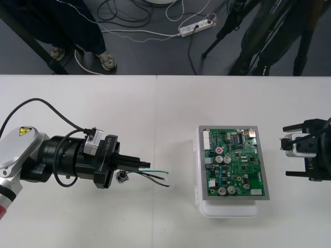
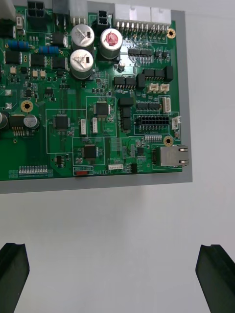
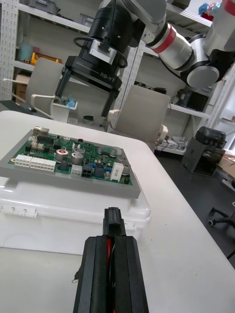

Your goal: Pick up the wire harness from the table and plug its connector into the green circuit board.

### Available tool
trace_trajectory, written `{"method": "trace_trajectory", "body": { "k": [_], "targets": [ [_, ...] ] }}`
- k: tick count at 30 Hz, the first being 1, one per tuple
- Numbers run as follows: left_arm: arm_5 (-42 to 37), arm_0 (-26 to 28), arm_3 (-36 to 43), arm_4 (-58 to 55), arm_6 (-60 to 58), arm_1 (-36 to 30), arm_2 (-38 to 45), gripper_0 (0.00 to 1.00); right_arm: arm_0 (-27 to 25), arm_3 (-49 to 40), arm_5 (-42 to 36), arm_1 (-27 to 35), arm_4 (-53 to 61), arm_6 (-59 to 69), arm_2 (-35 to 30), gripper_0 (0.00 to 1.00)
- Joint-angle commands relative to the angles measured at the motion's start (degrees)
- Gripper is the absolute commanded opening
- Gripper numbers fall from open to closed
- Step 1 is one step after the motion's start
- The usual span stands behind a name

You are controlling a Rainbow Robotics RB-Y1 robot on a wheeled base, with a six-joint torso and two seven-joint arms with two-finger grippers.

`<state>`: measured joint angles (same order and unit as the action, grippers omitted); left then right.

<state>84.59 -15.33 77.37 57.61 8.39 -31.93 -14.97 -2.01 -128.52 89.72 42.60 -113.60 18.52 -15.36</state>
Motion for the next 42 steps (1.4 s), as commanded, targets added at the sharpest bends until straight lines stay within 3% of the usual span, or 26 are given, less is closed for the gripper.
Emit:
{"method": "trace_trajectory", "body": {
  "k": [1, 12, 28, 42],
  "targets": [
    [3.4, 1.0, -0.4, 2.2, 4.5, 2.1, 1.8, 0.00, -1.1, -1.6, 0.3, 2.5, -4.0, -1.6, 3.1, 1.00],
    [5.4, -0.5, -8.3, 4.2, 6.5, 6.2, 1.8, 0.00, -0.7, -1.6, 0.3, 1.0, -9.7, -1.9, 5.5, 1.00],
    [4.3, -0.3, -8.4, 8.1, 8.8, 7.8, 1.9, 0.00, 1.0, -1.6, 0.3, -3.4, -20.3, -0.3, 11.9, 1.00],
    [0.0, -1.1, -8.4, 11.4, 11.1, 11.8, 1.9, 0.00, 3.8, 1.8, 0.3, -5.2, -22.8, 1.9, 16.0, 1.00]
  ]
}}
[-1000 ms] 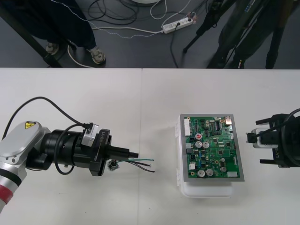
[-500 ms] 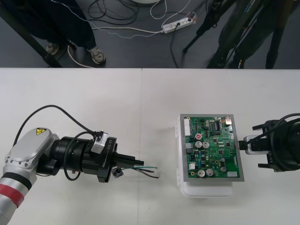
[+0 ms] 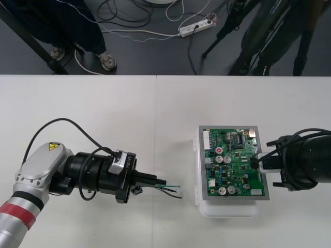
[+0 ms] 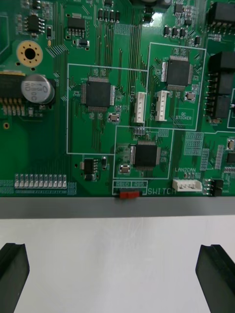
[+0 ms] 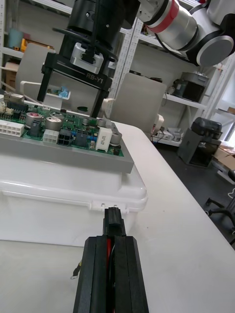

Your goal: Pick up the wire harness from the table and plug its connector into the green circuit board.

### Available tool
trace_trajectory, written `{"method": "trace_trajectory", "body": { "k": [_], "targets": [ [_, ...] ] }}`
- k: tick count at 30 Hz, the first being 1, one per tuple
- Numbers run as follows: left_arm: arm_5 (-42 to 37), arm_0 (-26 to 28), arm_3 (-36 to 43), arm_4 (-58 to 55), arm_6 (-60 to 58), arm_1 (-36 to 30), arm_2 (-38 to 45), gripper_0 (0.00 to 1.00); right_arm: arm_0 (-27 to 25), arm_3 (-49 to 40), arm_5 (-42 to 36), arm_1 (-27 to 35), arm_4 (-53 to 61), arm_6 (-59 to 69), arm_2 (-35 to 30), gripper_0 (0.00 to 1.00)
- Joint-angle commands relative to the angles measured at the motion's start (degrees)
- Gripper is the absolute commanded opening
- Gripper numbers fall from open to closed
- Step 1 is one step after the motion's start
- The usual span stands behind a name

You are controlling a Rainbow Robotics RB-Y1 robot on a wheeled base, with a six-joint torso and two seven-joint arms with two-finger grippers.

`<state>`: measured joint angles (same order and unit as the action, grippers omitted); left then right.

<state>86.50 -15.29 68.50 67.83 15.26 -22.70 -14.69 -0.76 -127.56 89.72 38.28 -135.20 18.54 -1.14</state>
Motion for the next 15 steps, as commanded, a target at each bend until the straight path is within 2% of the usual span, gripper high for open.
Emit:
{"method": "trace_trajectory", "body": {
  "k": [1, 15],
  "targets": [
    [-2.4, -1.2, 0.5, 1.4, 4.3, 2.8, 1.6, 0.00, 2.6, 1.1, 0.3, -0.8, -1.6, 2.2, 1.9, 1.00],
    [-6.2, -2.0, 0.5, 2.0, 4.6, 5.2, 1.5, 0.00, 3.7, 2.6, 0.3, -0.9, -4.5, 9.7, 5.4, 1.00]
  ]
}}
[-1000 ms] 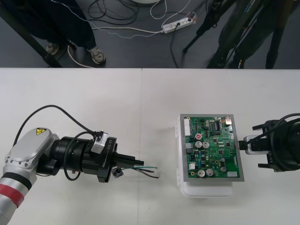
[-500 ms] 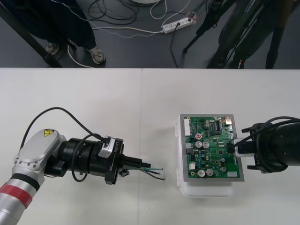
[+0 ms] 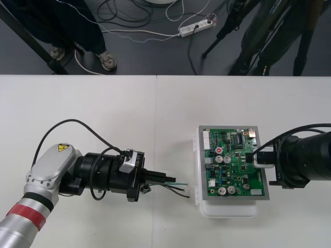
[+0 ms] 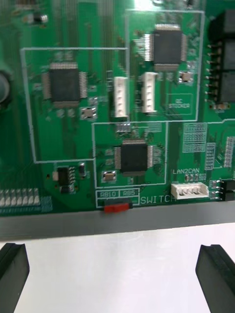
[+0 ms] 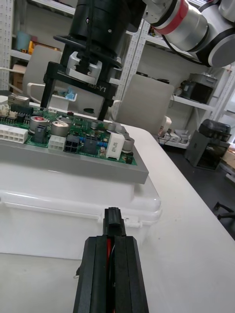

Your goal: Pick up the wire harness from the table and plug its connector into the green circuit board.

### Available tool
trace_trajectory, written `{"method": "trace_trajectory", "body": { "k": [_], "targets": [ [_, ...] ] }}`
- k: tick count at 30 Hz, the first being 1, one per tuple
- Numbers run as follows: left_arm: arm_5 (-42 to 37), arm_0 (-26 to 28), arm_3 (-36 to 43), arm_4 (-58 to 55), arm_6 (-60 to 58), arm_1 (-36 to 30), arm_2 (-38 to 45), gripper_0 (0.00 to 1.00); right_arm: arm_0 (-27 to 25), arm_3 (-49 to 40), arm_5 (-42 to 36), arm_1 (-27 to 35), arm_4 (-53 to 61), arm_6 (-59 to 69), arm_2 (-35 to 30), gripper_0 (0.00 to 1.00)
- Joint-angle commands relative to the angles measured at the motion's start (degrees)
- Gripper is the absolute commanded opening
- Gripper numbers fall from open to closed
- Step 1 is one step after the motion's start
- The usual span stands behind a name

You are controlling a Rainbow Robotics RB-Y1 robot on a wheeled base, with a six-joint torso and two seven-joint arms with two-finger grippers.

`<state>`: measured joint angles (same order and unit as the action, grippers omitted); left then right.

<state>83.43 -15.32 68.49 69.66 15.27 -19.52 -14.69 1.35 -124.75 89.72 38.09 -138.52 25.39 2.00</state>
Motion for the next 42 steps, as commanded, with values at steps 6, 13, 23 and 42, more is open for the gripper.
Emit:
{"method": "trace_trajectory", "body": {
  "k": [6, 13, 23, 42],
  "targets": [
    [-4.4, -2.9, 0.5, 0.2, 4.6, 2.6, 1.5, 0.00, 1.7, -0.2, 0.3, -0.7, -2.9, 3.4, 3.5, 1.00],
    [-5.5, -4.1, 0.5, 0.3, 4.6, 3.6, 1.4, 0.00, 2.3, -0.2, 0.3, -0.8, -4.9, 4.3, 5.0, 1.00],
    [-6.7, -5.8, 0.5, 1.4, 5.2, 4.9, 1.3, 0.00, 3.0, -0.3, 0.3, -0.7, -7.2, 5.9, 7.1, 1.00],
    [-9.3, -7.1, 0.5, 2.8, 7.6, 6.7, -1.3, 0.00, 3.7, -0.2, 0.3, -0.7, -8.5, 7.3, 9.4, 1.00]
  ]
}}
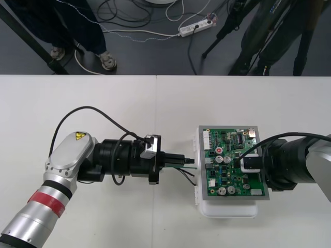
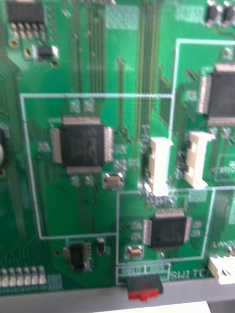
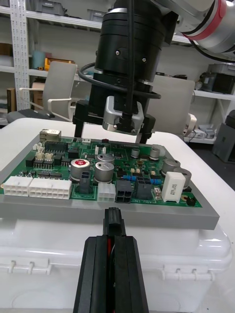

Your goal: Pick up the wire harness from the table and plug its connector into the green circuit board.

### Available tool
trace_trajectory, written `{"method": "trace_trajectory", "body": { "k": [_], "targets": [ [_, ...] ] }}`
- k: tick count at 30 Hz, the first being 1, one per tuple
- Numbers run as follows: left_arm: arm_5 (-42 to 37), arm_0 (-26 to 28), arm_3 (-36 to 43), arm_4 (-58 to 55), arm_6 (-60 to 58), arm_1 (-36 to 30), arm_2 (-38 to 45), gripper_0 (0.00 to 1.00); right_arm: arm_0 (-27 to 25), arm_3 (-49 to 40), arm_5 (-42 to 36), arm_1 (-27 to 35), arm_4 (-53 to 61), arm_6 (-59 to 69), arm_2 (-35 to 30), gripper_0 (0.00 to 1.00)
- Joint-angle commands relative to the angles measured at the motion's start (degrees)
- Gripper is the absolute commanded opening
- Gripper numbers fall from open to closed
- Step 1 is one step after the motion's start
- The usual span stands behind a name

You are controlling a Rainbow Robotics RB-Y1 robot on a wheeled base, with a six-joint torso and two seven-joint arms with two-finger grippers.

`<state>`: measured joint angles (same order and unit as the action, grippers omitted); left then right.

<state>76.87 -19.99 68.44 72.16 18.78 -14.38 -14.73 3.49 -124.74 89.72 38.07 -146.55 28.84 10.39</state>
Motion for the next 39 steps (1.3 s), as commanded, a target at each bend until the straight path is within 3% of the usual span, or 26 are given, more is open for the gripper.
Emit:
{"method": "trace_trajectory", "body": {
  "k": [1, 39],
  "targets": [
    [-2.8, -2.5, 0.6, 0.3, 4.2, 1.5, -1.5, 0.00, 1.6, -0.3, 0.3, -0.7, -0.5, 3.8, 1.0, 1.00],
    [-5.3, -2.7, 0.6, 1.2, 8.3, 3.3, -5.0, 0.00, 2.0, -0.2, 0.3, -0.7, -0.4, 3.9, 1.2, 1.00]
  ]
}}
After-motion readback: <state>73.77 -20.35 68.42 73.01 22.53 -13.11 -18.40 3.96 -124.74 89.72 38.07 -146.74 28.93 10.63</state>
